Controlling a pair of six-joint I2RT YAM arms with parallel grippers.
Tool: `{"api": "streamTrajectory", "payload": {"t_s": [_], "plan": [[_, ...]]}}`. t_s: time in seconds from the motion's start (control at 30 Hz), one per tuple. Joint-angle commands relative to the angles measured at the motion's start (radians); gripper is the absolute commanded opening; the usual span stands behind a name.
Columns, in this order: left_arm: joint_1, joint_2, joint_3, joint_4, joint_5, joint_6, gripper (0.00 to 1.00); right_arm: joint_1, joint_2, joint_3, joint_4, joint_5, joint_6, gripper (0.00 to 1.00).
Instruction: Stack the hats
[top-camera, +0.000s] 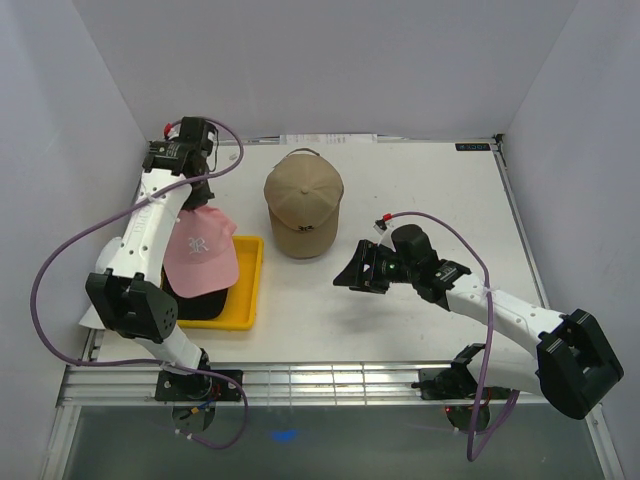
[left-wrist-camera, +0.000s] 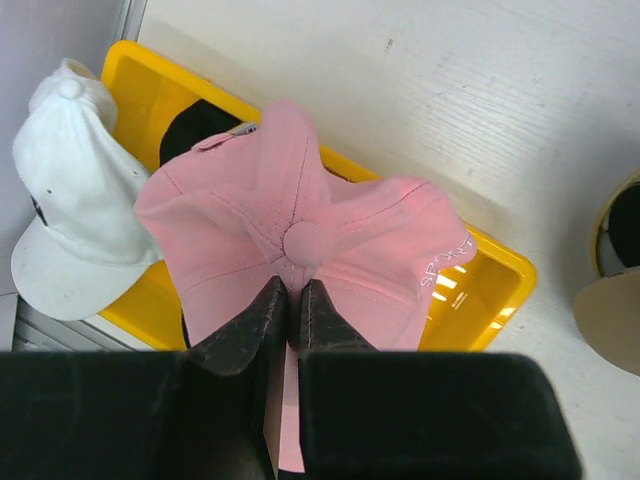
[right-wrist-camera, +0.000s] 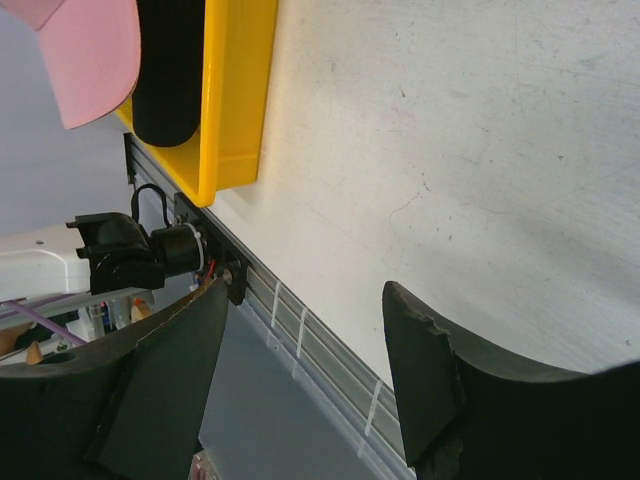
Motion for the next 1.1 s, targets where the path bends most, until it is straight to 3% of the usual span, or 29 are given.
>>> {"api": "streamTrajectory", "payload": {"t_s": [0.0, 0.23, 0.53, 0.8, 0.9, 1.07], "plan": [[-0.002, -0.071, 0.107, -0.023, 0.049, -0.043, 0.00, 0.000, -0.010, 0.038, 0.002, 0.011, -0.019, 0.69], [-0.002, -0.058, 0.330, -0.046, 0.145, -0.100, 0.00, 0.000, -0.007, 0.070, -0.037, 0.019, -0.028, 0.69], [-0.002, -0.064, 0.350, -0.022, 0.215, -0.148, 0.00, 0.000, -0.026, 0.069, -0.041, 0.022, -0.029, 0.69], [-0.002, -0.018, 0.566, -0.019, 0.314, -0.207, 0.00, 0.000, -0.035, 0.132, -0.086, 0.024, -0.043, 0.69], [-0.002, -0.025, 0.559, 0.011, 0.340, -0.232, 0.00, 0.000, -0.041, 0.164, -0.103, 0.027, -0.054, 0.69], [-0.002, -0.120, 0.408, 0.219, 0.461, -0.263, 0.00, 0.000, -0.052, 0.197, -0.107, 0.037, -0.063, 0.70]]}}
